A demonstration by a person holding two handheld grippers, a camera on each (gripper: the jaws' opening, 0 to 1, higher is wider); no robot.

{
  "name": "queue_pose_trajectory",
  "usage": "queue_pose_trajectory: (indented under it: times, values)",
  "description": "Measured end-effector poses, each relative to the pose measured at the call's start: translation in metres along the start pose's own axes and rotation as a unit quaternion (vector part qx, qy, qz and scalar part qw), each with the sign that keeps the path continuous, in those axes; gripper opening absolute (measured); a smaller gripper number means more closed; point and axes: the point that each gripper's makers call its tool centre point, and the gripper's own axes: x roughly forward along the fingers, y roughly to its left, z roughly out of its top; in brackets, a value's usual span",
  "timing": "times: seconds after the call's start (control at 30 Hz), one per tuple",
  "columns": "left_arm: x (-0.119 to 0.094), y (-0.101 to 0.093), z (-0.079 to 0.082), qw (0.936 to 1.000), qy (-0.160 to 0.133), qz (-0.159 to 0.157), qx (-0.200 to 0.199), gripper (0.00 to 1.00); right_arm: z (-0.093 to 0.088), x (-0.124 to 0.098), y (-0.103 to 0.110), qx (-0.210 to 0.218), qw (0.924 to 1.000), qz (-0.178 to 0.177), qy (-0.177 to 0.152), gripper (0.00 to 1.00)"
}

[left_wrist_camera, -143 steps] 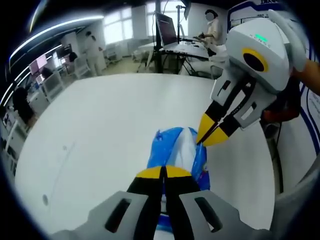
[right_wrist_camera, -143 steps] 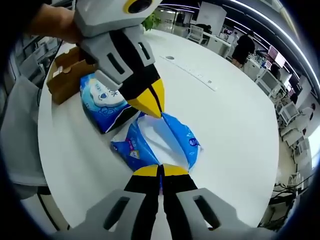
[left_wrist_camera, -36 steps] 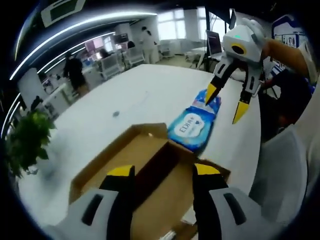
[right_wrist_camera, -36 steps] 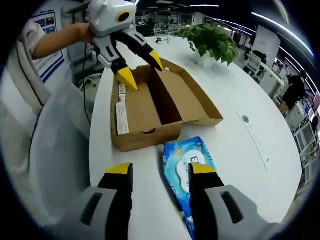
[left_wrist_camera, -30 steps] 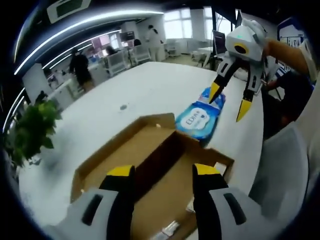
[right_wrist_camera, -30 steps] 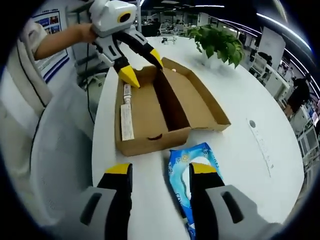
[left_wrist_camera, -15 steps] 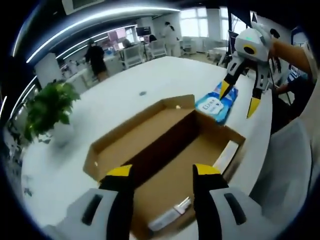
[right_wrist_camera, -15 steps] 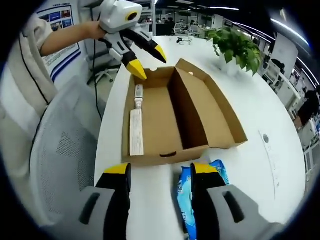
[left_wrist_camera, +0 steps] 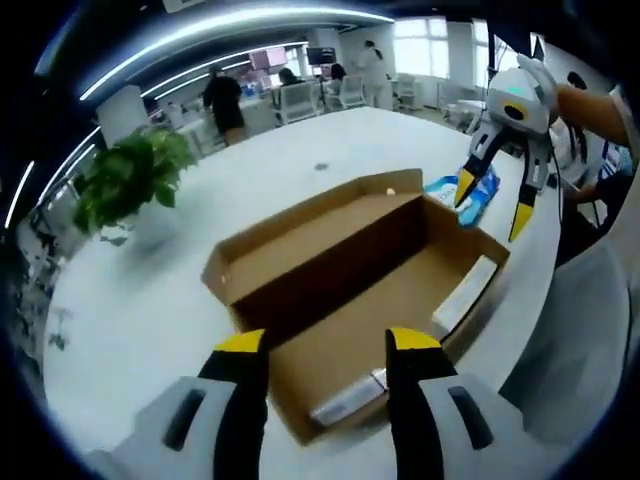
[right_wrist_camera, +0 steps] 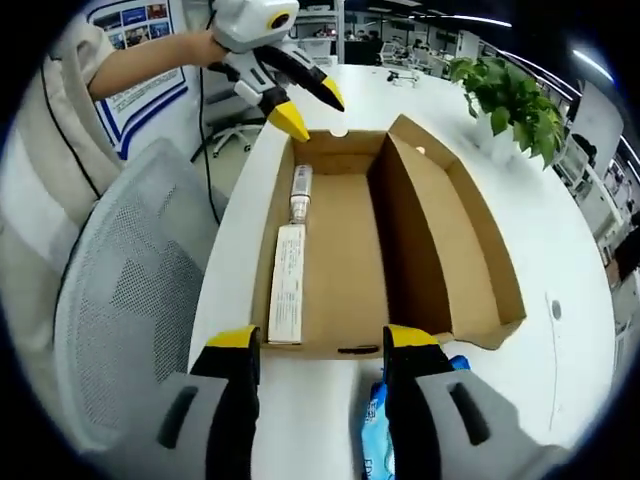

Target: Operate the shoe box by opening the lid, removing the specified soft item, and placing it in the target area until the item is outside and the box remains undamaged.

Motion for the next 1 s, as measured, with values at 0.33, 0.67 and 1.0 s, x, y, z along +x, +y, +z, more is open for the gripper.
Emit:
queue_pose_trajectory:
  times: [0.33,0.67,1.0]
  values:
    - [-0.006,0.025,-0.033,0.9980,0.021,0.041,-0.044,0.43,0.007,0.022,-0.003,-0.014,0.9995,0.027,0.011,0.47]
    - [-0.005,0.028,-0.051,0.9947,0.032,0.048,-0.085,0.32,0.010,0.041,0.001,-0.016,0.9976,0.066,0.016,0.46]
    - [0.004,0.029,-0.062,0.9886,0.037,0.049,-0.137,0.13,0.011,0.055,0.009,-0.029,0.9947,0.099,0.011,0.43]
